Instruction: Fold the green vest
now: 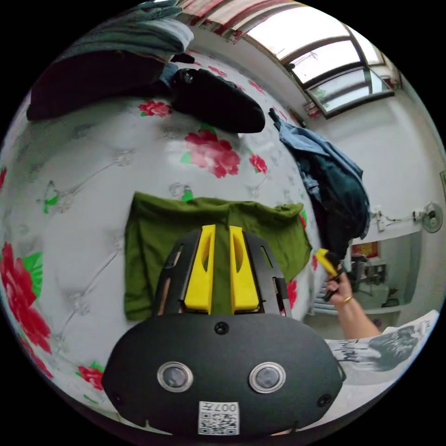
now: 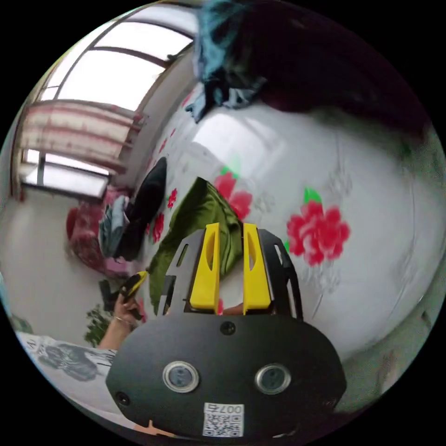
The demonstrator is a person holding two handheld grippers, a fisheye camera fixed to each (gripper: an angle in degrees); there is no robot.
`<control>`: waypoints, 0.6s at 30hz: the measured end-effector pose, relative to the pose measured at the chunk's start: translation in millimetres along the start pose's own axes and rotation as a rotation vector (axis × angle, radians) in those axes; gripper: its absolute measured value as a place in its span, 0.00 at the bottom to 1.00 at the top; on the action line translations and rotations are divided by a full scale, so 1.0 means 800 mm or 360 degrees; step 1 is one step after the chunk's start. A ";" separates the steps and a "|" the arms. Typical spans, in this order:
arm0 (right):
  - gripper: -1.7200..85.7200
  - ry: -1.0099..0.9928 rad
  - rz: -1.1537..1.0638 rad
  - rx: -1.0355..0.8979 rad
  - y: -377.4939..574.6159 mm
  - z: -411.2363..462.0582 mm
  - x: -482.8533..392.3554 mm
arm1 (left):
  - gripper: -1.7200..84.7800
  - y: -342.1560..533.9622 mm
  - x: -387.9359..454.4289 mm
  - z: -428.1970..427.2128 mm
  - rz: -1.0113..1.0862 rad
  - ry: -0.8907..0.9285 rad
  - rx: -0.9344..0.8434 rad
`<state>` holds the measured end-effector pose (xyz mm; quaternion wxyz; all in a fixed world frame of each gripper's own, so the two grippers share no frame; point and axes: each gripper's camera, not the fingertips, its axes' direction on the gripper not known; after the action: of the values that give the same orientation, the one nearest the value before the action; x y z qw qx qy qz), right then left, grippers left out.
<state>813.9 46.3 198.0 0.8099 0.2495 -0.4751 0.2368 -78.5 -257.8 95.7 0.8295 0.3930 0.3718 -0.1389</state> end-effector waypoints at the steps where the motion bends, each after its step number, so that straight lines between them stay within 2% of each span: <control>1: 0.07 0.0016 -0.0161 -0.0032 -0.017 0.014 -0.030 | 0.08 0.005 -0.003 -0.004 0.0007 -0.0084 0.0016; 6: 0.06 -0.0030 -0.0534 -0.0358 -0.080 0.143 -0.123 | 0.08 -0.032 -0.018 0.004 0.0017 -0.0145 0.0020; 10: 0.05 0.0124 -0.0646 -0.0541 -0.091 0.257 -0.168 | 0.07 -0.065 -0.020 0.051 0.0074 -0.0286 -0.0169; 14: 0.03 0.0420 -0.0688 -0.0464 -0.091 0.307 -0.169 | 0.02 -0.070 -0.032 0.043 -0.0046 -0.0392 -0.0064; 18: 0.03 0.0433 -0.0603 -0.0364 -0.091 0.308 -0.146 | 0.01 -0.067 -0.053 0.026 -0.0218 -0.0466 0.0049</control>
<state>647.6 -181.9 185.7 0.9192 0.2067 -0.3304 0.0569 -124.9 -311.1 105.6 0.8573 0.3550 0.2705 -0.2567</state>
